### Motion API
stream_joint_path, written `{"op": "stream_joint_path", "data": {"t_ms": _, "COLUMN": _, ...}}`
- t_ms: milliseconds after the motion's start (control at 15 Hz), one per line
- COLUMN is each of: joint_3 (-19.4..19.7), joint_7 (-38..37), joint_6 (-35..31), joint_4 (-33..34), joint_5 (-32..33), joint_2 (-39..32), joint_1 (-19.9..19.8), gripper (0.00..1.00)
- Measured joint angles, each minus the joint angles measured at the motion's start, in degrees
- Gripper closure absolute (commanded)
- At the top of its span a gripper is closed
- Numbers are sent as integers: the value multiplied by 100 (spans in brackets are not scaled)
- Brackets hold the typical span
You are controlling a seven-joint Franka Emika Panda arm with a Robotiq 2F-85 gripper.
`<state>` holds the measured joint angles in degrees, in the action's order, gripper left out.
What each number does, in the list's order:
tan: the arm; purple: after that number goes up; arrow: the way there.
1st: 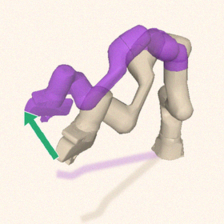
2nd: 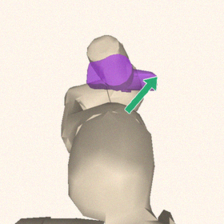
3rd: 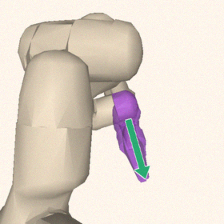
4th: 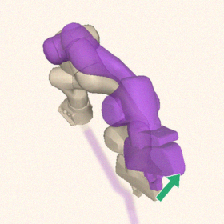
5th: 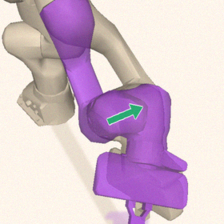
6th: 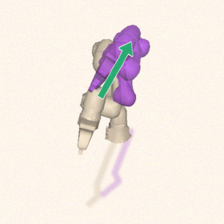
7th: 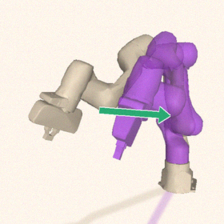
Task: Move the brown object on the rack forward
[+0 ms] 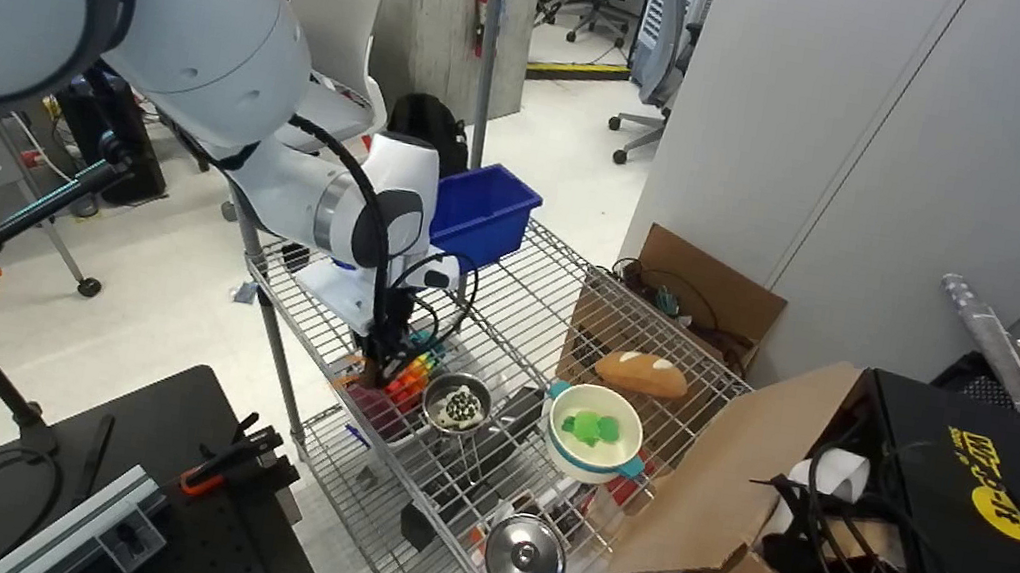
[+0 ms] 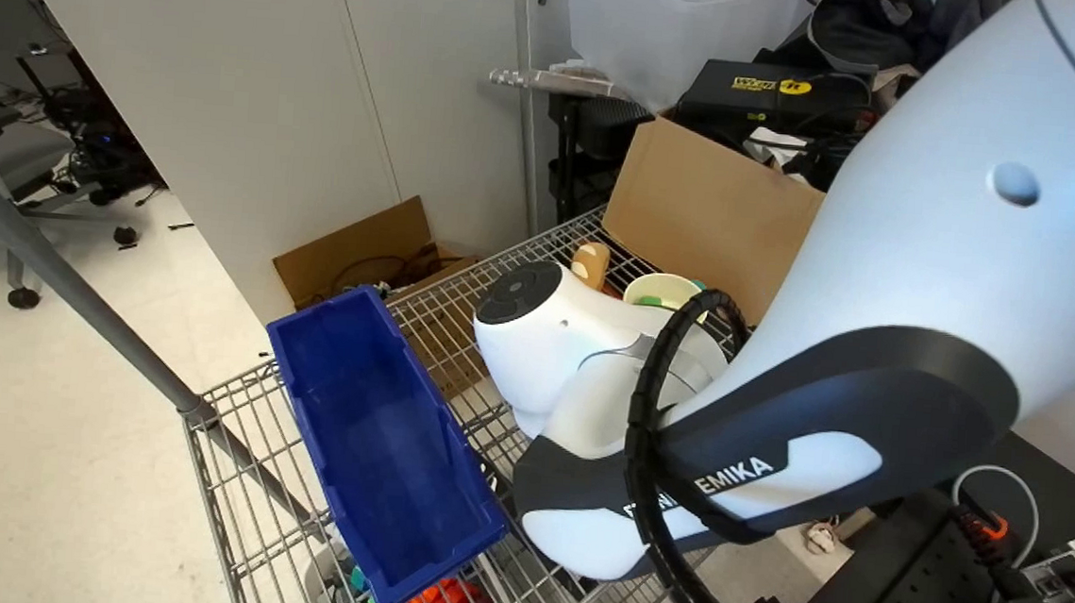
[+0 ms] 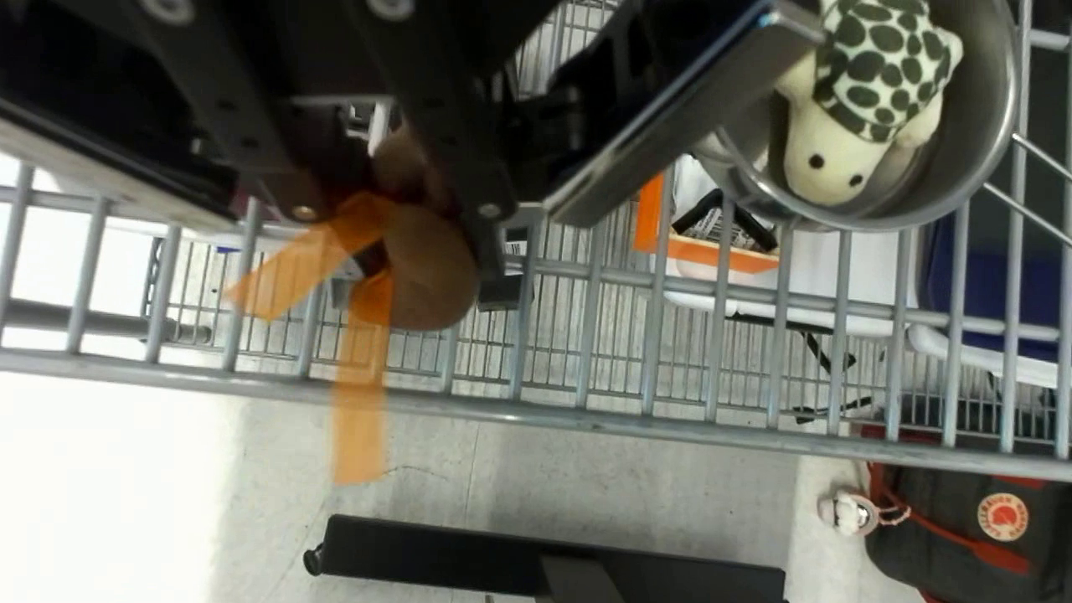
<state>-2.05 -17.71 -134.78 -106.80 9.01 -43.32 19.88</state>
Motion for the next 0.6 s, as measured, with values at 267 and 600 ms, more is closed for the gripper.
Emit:
{"op": "stream_joint_path", "data": {"t_ms": 267, "joint_3": 4, "joint_7": -3, "joint_6": -59, "joint_4": -131, "joint_5": 32, "joint_2": 30, "joint_1": 17, "gripper": 12}}
{"op": "stream_joint_path", "data": {"t_ms": 600, "joint_3": 50, "joint_7": -24, "joint_6": 760, "joint_4": -293, "joint_5": 32, "joint_2": 375, "joint_1": 4, "gripper": 1}}
